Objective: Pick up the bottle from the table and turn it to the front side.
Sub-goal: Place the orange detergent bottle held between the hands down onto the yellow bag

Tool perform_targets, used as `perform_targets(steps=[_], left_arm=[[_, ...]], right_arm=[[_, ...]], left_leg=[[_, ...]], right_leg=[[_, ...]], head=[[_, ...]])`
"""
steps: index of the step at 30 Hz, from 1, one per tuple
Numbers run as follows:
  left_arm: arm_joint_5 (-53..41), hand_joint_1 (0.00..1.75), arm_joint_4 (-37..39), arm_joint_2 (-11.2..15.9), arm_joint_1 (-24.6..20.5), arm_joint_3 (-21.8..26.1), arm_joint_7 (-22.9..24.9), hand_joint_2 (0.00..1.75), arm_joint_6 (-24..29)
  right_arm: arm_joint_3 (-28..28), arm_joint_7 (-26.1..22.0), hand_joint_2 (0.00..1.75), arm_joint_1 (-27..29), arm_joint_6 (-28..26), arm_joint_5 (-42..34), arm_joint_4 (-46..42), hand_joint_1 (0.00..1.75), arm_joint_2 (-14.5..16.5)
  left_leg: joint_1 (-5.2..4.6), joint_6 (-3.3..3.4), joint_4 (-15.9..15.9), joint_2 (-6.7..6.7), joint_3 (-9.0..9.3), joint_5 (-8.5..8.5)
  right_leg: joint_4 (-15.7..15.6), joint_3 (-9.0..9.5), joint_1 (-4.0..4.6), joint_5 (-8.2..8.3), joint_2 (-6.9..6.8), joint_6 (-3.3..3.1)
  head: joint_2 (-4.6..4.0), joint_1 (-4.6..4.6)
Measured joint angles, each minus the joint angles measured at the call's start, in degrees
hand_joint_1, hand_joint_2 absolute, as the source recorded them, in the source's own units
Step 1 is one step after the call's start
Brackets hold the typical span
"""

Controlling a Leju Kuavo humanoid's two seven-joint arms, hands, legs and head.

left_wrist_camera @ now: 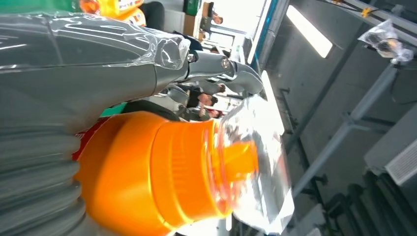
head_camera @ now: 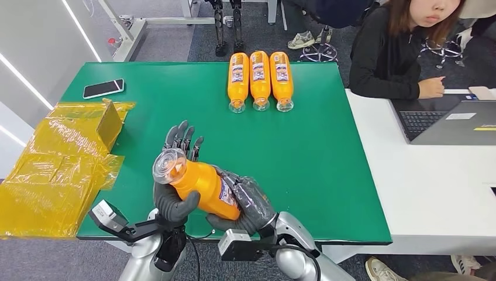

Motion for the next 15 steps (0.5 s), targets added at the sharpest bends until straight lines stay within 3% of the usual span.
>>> perform_targets(steps=[11, 15], left_arm=[[-1.1, 1.75, -0.3, 0.0, 1.1, 1.7, -0.1, 1.75, 1.0], [-1.4, 1.75, -0.5, 0.0, 1.1, 2.1, 0.0, 1.75, 1.1]], right_arm=[[0.0, -0.3, 1.75, -1.0, 1.5, -0.6, 2.3, 1.75, 0.6], [0.2, -0.6, 1.75, -1.2, 2.3, -0.5, 2.8, 0.0, 0.6]], left_leg=[[0.0, 0.0, 0.0, -0.01, 0.0, 0.0], [0.0, 0.0, 0.0, -0.01, 0.0, 0.0]], right_leg=[[0.0, 0.01, 0.0, 0.0, -0.01, 0.0], [0.0, 0.0, 0.0, 0.0, -0.01, 0.0]], head=[[0.0, 0.01], [-0.01, 0.01]])
